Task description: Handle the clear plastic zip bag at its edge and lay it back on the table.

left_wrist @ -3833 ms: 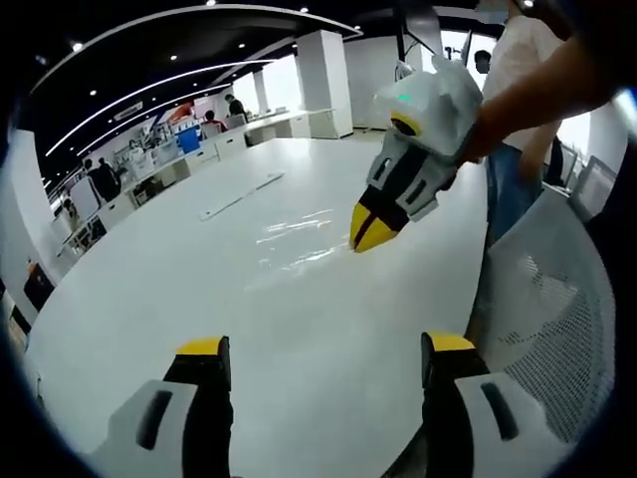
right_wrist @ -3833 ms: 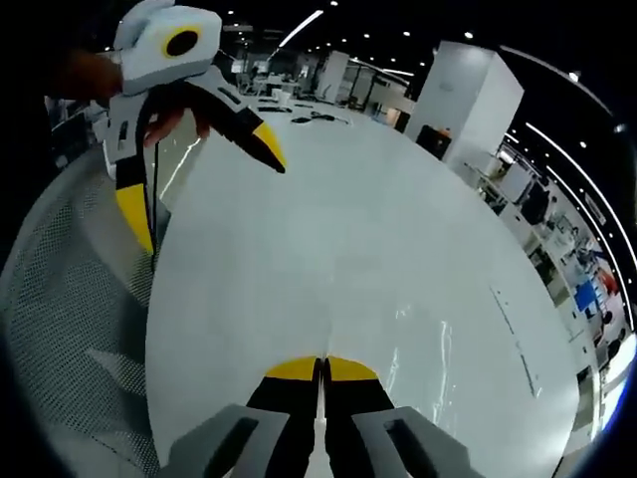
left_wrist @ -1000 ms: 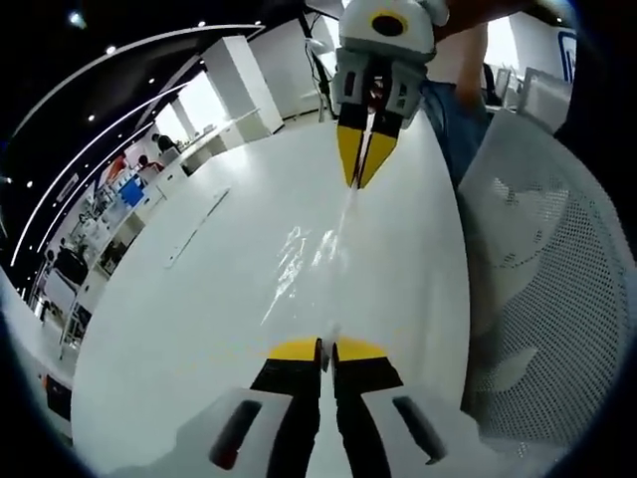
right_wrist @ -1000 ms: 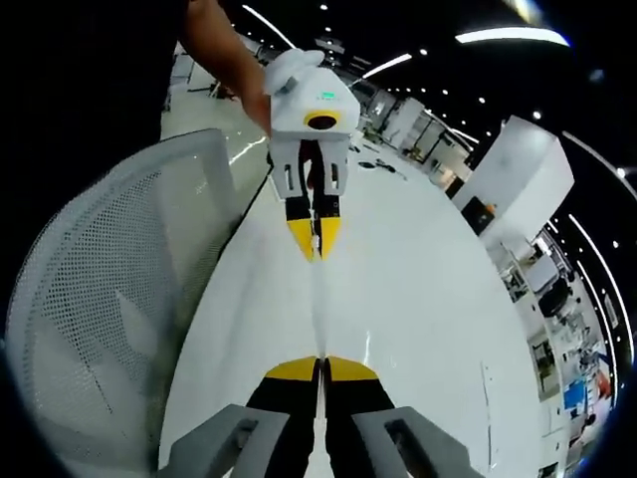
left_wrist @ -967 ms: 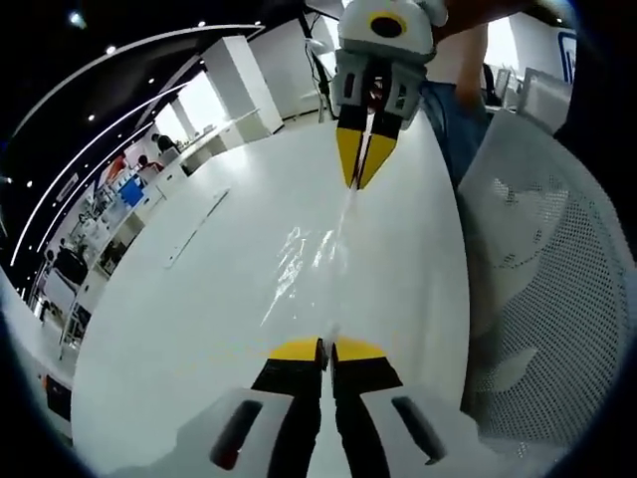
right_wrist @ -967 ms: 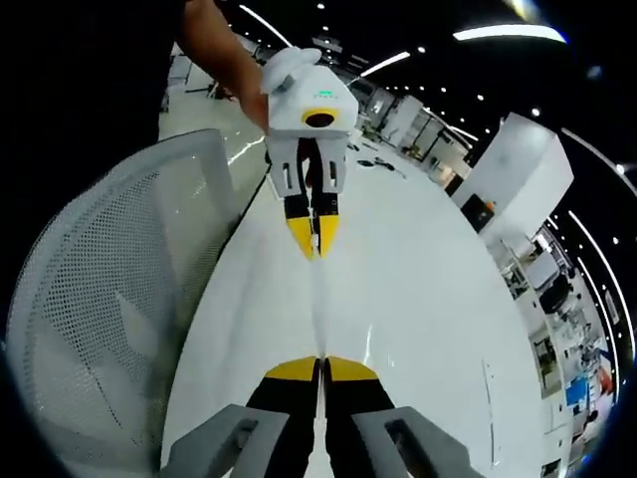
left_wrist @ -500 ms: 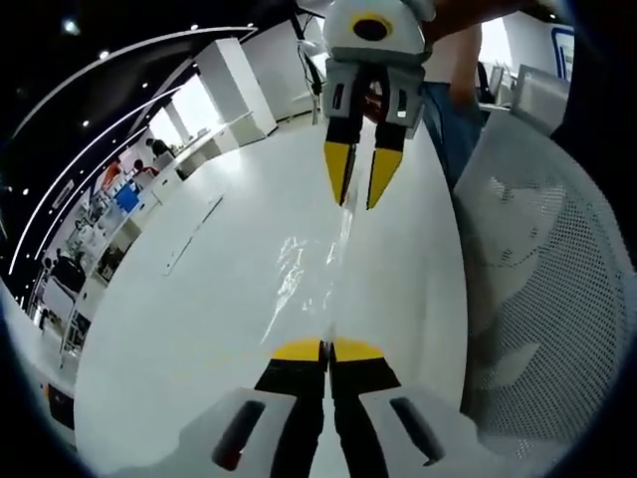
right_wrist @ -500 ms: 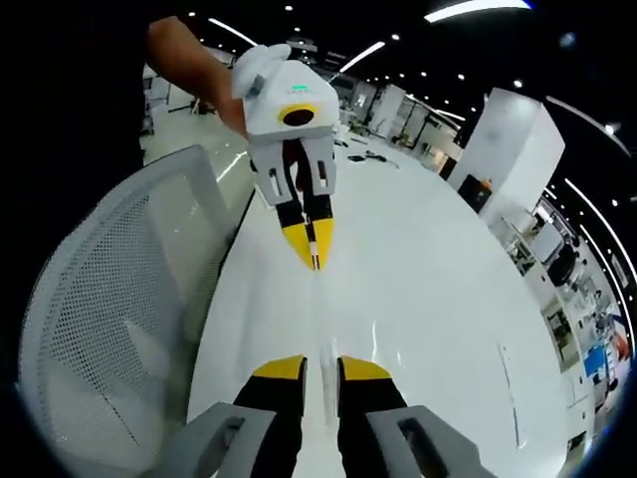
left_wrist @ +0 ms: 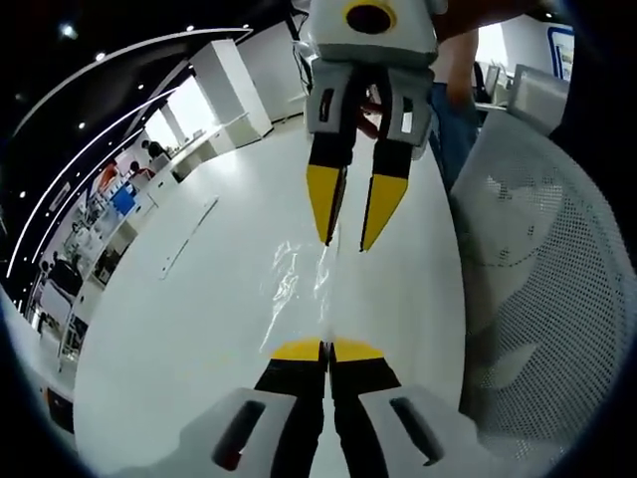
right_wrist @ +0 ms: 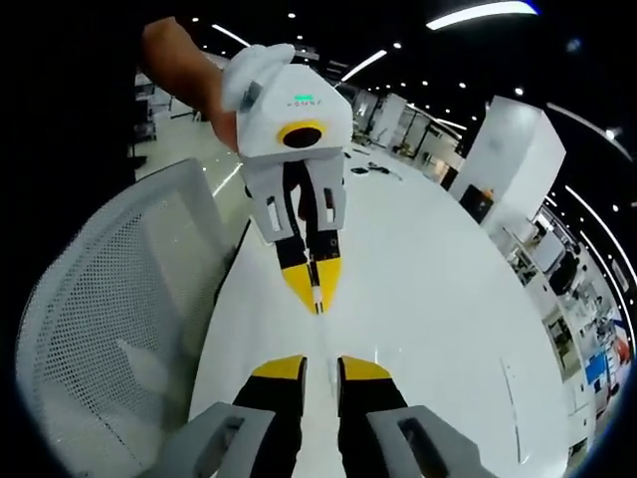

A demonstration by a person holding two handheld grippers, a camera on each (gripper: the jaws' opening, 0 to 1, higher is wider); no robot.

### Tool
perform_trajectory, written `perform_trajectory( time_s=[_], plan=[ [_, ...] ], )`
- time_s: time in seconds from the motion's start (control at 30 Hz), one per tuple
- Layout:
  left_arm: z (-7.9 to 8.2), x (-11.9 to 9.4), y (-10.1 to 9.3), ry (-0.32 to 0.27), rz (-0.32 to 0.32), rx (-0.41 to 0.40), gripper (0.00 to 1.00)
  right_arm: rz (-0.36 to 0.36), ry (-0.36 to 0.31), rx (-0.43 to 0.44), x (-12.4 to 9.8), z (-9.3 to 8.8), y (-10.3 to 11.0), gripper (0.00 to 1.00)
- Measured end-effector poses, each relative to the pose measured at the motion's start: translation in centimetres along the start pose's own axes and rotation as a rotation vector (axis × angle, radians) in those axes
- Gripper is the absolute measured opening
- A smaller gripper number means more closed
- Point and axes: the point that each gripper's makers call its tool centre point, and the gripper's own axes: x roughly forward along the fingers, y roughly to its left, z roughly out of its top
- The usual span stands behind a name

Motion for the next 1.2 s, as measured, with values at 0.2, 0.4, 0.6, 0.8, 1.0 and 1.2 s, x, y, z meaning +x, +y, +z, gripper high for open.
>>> perform_trajectory(
  time_s=[0.2,0.4,0.6,0.8,1.0,1.2],
  plan=[
    [0.5,0.1,-0.1,-0.011,-0.001,0.007,0.00,0.018,-0.024,-0.027,1.1,1.8,0.3,0.07],
    [0.8,0.2,-0.4,-0.014,-0.009,0.006,0.00,0.031,-0.037,-0.050,1.6,2.6,0.6,0.06],
    [1.2,0.3,-0.6,-0.027,-0.015,0.013,0.00,0.037,-0.028,-0.059,2.0,2.5,0.7,0.05],
    [1.5,0.3,-0.6,-0.037,-0.017,0.013,0.00,0.048,-0.020,-0.061,2.3,2.4,0.9,0.04],
    [1.8,0.3,-1.0,-0.042,-0.028,0.032,0.00,0.053,-0.009,-0.057,2.5,2.2,1.0,0.02],
    [1.7,0.2,-1.2,-0.038,-0.036,0.044,0.00,0.056,0.007,-0.048,2.5,2.2,1.1,0.00]
  ],
)
